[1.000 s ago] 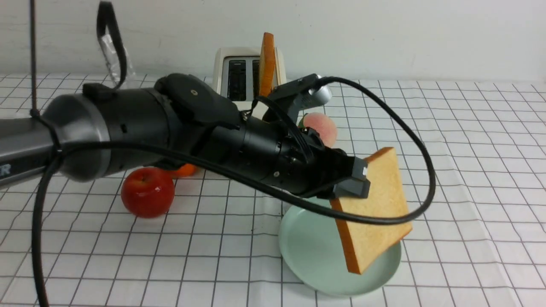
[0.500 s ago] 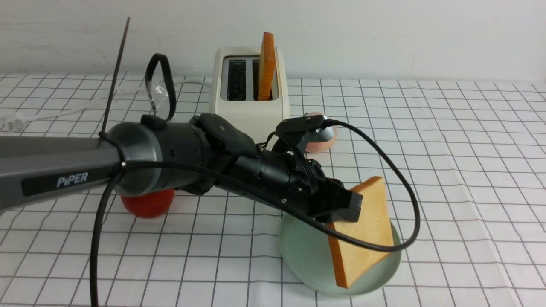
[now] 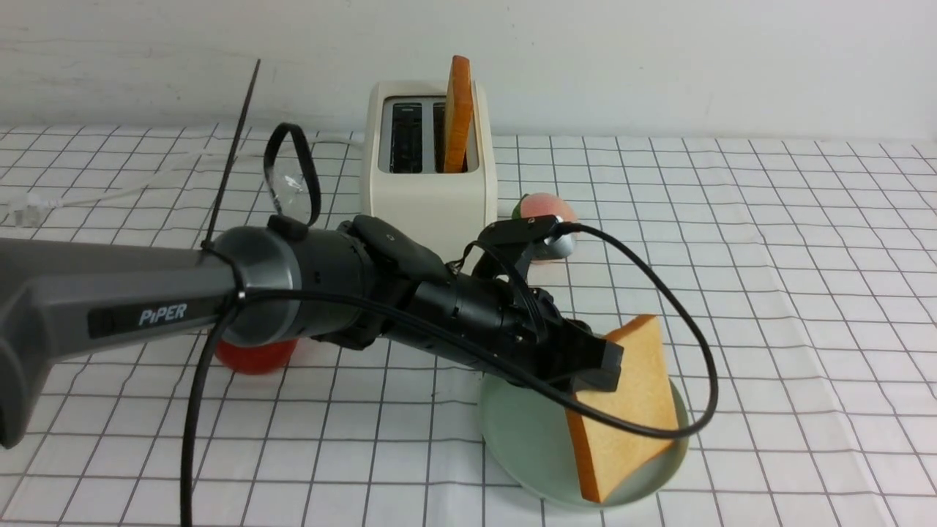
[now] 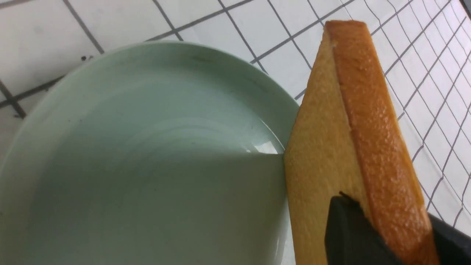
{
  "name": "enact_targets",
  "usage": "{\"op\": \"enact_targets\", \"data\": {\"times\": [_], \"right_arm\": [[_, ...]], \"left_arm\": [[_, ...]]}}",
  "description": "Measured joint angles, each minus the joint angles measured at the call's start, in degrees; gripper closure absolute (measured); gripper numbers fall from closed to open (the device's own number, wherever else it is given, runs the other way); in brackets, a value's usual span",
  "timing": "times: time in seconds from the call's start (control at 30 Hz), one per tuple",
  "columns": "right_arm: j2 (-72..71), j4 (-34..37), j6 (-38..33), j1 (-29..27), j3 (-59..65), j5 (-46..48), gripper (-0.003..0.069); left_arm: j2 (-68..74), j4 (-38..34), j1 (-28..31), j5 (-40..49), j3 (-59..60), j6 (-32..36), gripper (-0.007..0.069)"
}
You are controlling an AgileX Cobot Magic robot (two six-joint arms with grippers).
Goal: Take toasted bread from bread machine on white checkered table place on plate.
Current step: 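Place the slice of bread on the plate with the left gripper, then grasp the toast slice in the toaster and pull it up out of the slot with the right gripper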
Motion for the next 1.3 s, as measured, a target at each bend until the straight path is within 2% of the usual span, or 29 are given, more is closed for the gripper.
{"op": "enact_targets", "data": {"times": [0.07,0.17,0.27,0.3,0.33,0.4,0.5,0.6,0.83,0.9,1.03,1.1,1.13,1.2,1.27,1.3], "right_arm": [[0.00,0.00,0.00,0.00,0.00,0.00,0.0419],[0.00,0.00,0.00,0.00,0.00,0.00,0.0419],[0.00,0.00,0.00,0.00,0.00,0.00,0.0419],[0.00,0.00,0.00,0.00,0.00,0.00,0.0419],[0.00,0.00,0.00,0.00,0.00,0.00,0.0419],[0.00,0.00,0.00,0.00,0.00,0.00,0.0419],[0.00,0.00,0.00,0.00,0.00,0.00,0.0419],[0.00,0.00,0.00,0.00,0.00,0.00,0.0419],[0.00,0.00,0.00,0.00,0.00,0.00,0.0419],[0.00,0.00,0.00,0.00,0.00,0.00,0.0419],[0.00,0.00,0.00,0.00,0.00,0.00,0.0419],[0.00,0.00,0.00,0.00,0.00,0.00,0.0419],[0.00,0.00,0.00,0.00,0.00,0.00,0.0419],[0.00,0.00,0.00,0.00,0.00,0.00,0.0419],[0.00,0.00,0.00,0.00,0.00,0.00,0.0419],[0.00,0.00,0.00,0.00,0.00,0.00,0.0419]], "left_arm": [[0.00,0.61,0.00,-0.60,0.00,0.00,0.0518],[0.00,1.46,0.00,-1.32,0.00,0.00,0.0463],[0.00,2.71,0.00,-1.62,0.00,0.00,0.0363],[-0.14,3.46,0.00,-1.71,0.00,0.00,0.0305],[-0.13,3.59,0.00,-1.72,0.00,0.00,0.0297],[-1.00,5.27,0.00,-1.84,0.00,0.07,0.0204],[-2.85,8.16,0.00,-2.50,0.00,0.14,0.0137],[-4.85,10.48,0.00,-3.59,0.00,0.16,0.0109],[-9.29,13.63,0.00,-5.12,0.05,0.21,0.0099],[-10.91,13.83,0.00,-5.12,0.05,0.21,0.0106],[-17.58,15.36,0.00,-4.42,0.05,0.01,0.0225],[-21.57,17.55,0.00,-3.52,0.05,-1.12,0.0354],[-23.77,19.62,0.00,-2.86,0.05,-2.68,0.0449],[-27.34,22.63,0.00,-1.74,0.05,-5.74,0.0571],[-32.59,29.80,0.00,0.86,0.05,-13.31,0.0638],[-33.01,29.80,0.00,0.86,0.05,-14.09,0.0638]]}}
